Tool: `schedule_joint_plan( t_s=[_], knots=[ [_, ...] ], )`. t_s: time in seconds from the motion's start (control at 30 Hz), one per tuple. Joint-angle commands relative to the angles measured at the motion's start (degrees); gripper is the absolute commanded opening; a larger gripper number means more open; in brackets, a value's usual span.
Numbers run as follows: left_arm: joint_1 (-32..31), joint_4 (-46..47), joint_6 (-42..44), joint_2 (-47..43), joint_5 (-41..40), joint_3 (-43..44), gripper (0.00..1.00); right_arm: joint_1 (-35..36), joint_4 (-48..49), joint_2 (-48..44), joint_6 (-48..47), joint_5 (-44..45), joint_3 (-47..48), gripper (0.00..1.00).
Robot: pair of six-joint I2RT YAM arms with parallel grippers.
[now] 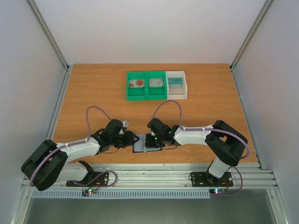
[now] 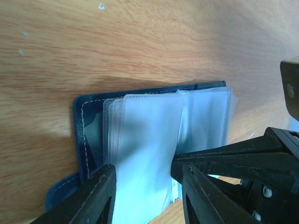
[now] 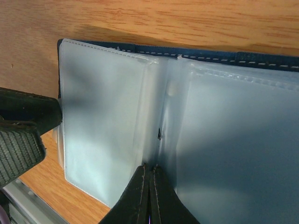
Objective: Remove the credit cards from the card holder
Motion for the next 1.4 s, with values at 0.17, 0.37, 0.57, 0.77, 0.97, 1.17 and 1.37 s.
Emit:
schedule_joint_plan(
  t_s=[0.17, 0.37, 0.57, 0.77, 0.97, 1.17, 1.37],
  knots=[
    [0.3, 7.2, 1.1, 3.0, 1.3, -0.5, 0.34, 0.4, 0.8, -0.2, 0.9, 1.0, -1.5, 0.01],
    [0.3, 5.5, 1.0, 3.3, 1.2, 0.1, 0.37, 0.4, 1.5, -0.4, 1.0, 0.9, -1.9, 0.01],
    [0.3, 2.9, 2.3, 2.2, -0.6, 0.6, 0.40, 0.4, 1.7, -0.4, 1.0, 0.8, -2.2, 0.01],
    [0.3, 1.6, 3.9, 2.7, -1.4, 0.9, 0.39, 0.4, 1.6, -0.3, 0.8, 0.9, -2.1, 0.01],
    [0.3, -2.4, 5.7, 1.6, -2.1, 1.9, 0.40, 0.4, 1.6, -0.1, 0.6, 1.0, -2.1, 0.01],
    [0.4, -4.3, 6.6, -0.5, -2.9, 2.9, 0.40, 0.4, 1.6, -0.2, 0.5, 1.3, -1.9, 0.01],
    [0.3, -2.7, 6.6, 1.1, -1.0, 3.0, 0.40, 0.4, 1.5, 0.0, 0.6, 1.3, -1.7, 0.01]
  ],
)
